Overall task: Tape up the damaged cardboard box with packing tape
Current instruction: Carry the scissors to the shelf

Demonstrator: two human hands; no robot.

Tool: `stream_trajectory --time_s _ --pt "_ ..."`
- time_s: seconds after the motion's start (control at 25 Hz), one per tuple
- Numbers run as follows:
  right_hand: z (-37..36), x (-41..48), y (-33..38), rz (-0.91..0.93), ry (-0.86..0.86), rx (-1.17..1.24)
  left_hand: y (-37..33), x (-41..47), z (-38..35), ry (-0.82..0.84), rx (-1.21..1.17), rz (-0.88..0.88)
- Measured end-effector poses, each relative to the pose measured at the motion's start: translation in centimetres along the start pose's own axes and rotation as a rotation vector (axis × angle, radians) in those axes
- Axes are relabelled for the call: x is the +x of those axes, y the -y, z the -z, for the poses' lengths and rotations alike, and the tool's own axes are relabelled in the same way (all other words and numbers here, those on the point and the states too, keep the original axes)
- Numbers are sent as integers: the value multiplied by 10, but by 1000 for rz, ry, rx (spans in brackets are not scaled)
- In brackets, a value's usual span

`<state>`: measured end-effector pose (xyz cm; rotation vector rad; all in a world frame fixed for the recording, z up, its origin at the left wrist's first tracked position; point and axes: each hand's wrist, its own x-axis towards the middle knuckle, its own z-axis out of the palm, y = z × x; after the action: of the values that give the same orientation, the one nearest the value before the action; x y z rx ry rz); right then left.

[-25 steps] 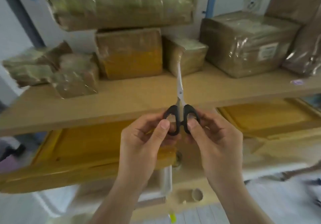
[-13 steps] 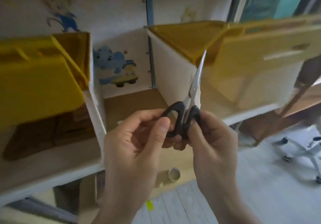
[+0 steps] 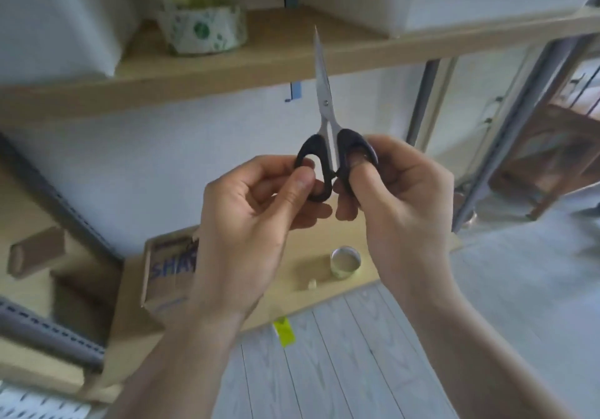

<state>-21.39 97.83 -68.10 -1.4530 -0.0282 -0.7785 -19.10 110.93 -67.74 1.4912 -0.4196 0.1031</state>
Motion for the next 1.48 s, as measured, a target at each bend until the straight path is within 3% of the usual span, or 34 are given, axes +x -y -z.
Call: stream_trajectory --time_s 0.16,0.44,0.68,0.88,1.16,1.36,1.48 --pt "2 -30 -1 11 -61 -42 4 -25 8 25 32 63" --pt "0 -59 32 -12 -9 -148 -22 -62 31 -4 57 55" --pt "-22 -105 44 62 58 -246 -34 -103 71 14 70 155" --pt "-54 -134 48 69 182 -263 -37 -130 120 14 141 132" --pt "-73 -153 -17 -77 300 -290 21 -132 153 45 253 249" --pt "-71 -92 -79 -130 399 -449 83 -82 150 -24 252 379" --pt "-66 -59 -132 -155 356 -560 131 -31 128 -32 282 414"
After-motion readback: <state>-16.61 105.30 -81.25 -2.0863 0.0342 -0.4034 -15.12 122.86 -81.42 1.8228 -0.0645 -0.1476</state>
